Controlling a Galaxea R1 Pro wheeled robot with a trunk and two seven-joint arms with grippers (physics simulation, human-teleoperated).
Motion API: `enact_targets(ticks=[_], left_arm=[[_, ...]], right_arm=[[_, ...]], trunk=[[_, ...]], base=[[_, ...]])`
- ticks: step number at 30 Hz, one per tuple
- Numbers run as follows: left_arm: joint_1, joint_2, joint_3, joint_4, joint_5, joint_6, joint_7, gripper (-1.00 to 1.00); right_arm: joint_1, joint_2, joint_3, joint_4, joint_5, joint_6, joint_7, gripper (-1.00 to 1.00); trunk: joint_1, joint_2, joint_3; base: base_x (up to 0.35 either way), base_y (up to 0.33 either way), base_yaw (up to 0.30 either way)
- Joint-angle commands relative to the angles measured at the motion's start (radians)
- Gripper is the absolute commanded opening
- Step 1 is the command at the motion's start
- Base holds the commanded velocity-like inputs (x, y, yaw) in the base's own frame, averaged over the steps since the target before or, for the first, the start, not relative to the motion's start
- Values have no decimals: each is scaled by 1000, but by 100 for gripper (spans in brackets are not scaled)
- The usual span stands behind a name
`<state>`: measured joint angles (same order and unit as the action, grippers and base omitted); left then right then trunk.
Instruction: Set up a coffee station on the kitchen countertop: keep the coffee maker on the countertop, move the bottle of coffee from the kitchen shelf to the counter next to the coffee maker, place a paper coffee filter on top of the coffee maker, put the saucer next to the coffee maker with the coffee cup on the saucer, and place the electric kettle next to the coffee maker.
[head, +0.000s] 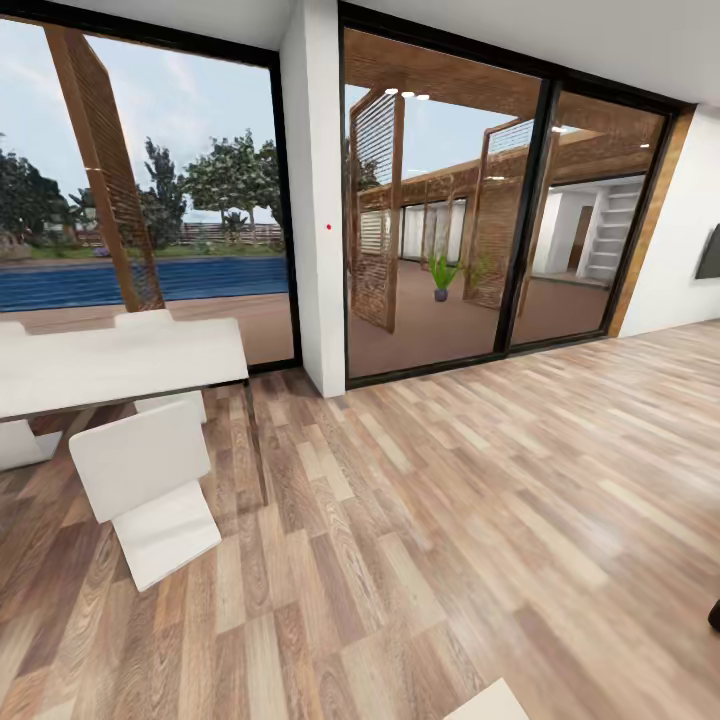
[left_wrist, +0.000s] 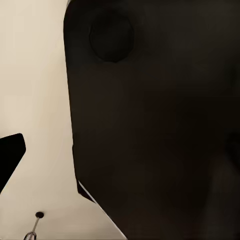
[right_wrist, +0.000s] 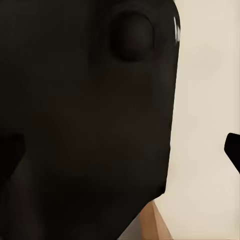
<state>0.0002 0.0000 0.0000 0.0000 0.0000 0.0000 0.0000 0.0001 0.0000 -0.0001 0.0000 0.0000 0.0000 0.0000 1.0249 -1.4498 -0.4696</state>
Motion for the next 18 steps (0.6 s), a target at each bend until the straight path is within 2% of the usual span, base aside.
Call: enact_targets(ticks=[1,4,18], left_arm=[[1,-2,-5,-6,-4,2,3,100],[1,-2,-3,-6,-3,0,2,100],[1,-2,1,-7,1,-2,0,100]], right_arm=[[-6,6,-5,-6,2,6,4,100],[-8,23,0,-23,4,3,1,100],[-8,5,-3,-51,2,-3,-4,100]], trunk=[[0,0,0],[0,0,0],[0,0,0]], base=[[0,0,0],[0,0,0],[0,0,0]])
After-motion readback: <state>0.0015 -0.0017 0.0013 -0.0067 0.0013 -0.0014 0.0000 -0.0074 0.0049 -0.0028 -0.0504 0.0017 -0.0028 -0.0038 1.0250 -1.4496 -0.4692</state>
